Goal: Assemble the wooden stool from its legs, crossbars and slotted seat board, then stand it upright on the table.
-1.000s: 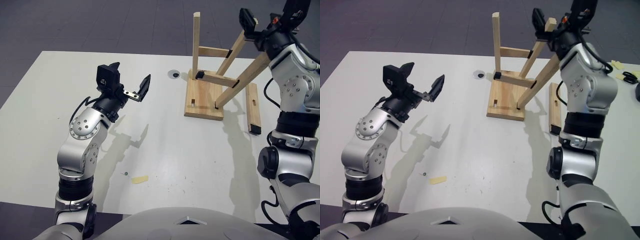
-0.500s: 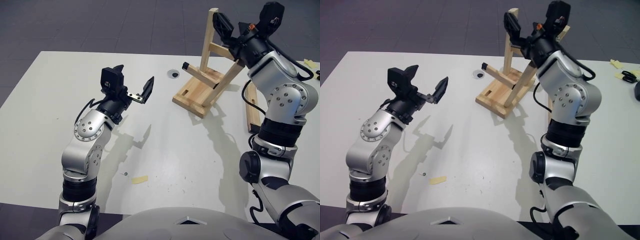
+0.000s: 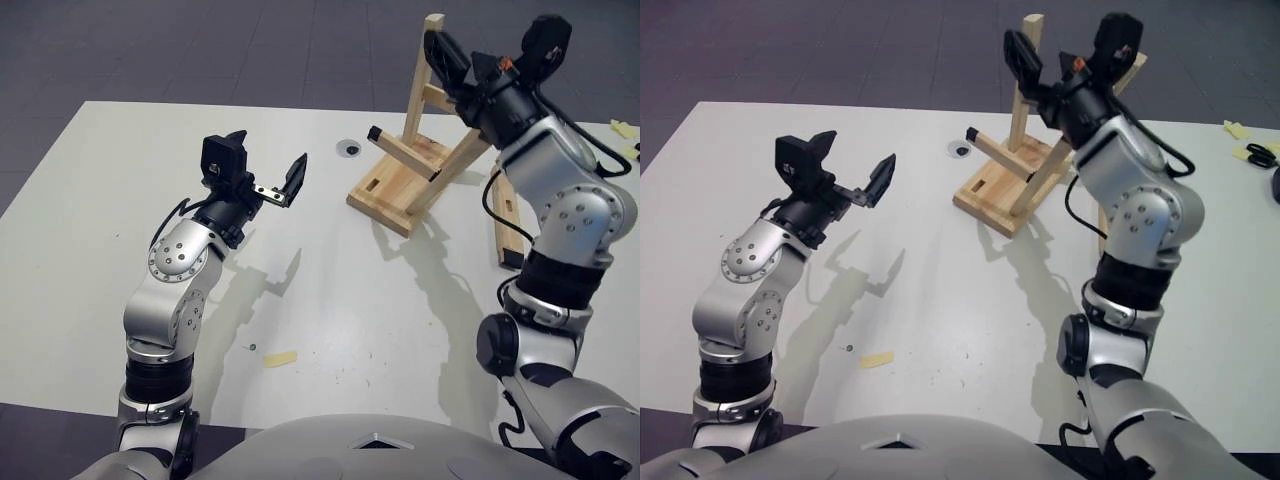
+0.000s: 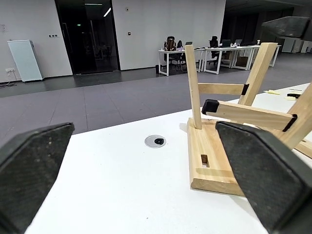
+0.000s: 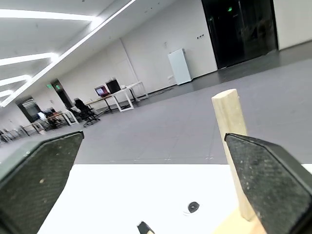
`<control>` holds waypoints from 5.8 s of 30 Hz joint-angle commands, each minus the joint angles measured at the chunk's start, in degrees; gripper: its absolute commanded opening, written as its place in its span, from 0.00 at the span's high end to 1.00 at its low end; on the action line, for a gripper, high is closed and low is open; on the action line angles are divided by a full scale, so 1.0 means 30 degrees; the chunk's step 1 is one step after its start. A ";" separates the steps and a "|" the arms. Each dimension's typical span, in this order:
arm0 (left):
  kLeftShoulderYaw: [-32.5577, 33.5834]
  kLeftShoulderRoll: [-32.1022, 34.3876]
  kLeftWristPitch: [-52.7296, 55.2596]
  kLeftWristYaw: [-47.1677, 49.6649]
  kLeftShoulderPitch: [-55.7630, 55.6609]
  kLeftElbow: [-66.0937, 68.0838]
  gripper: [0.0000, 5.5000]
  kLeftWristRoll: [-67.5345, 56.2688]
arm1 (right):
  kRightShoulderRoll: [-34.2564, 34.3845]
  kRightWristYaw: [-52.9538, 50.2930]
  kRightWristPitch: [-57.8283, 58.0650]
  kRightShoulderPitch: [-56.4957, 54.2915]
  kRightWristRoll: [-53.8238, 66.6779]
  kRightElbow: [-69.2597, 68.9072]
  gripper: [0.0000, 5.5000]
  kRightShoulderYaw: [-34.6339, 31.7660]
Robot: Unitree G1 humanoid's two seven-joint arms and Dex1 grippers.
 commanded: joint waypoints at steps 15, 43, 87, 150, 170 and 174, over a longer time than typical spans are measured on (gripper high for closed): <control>-0.0872 -0.0844 -0.0624 -0.0070 0.0173 0.0479 0.02 0.0838 | 0.0608 -0.1469 -0.5206 -0.6028 0.7666 0.2888 0.02 -0.5607; 0.0923 -0.0506 -0.0179 0.0546 0.0768 -0.0288 0.02 0.0979 | -0.7667 0.2337 -0.1962 0.4980 -0.4335 0.7882 0.02 -0.1997; 0.0484 -0.1123 -0.0524 0.1252 0.1450 -0.0446 0.02 0.1945 | -0.3762 0.1509 0.3269 0.6247 -1.0109 0.7150 0.13 0.0636; 0.8282 0.0437 0.3182 0.3614 -0.6074 0.0882 0.02 -2.0975 | -0.5337 1.0215 -1.9008 0.1291 -0.9885 0.3623 0.62 0.3597; 0.4399 -0.1898 0.0150 1.0947 -0.3123 0.0837 0.02 -2.8848 | -0.4197 1.2193 -1.9269 0.6022 -0.9648 -0.0437 0.62 0.5601; 0.3942 -0.1908 0.0091 1.1126 -0.2528 0.1214 0.02 -2.9391 | -0.4236 1.3357 -1.9590 0.6605 -0.9432 -0.0684 0.62 0.6305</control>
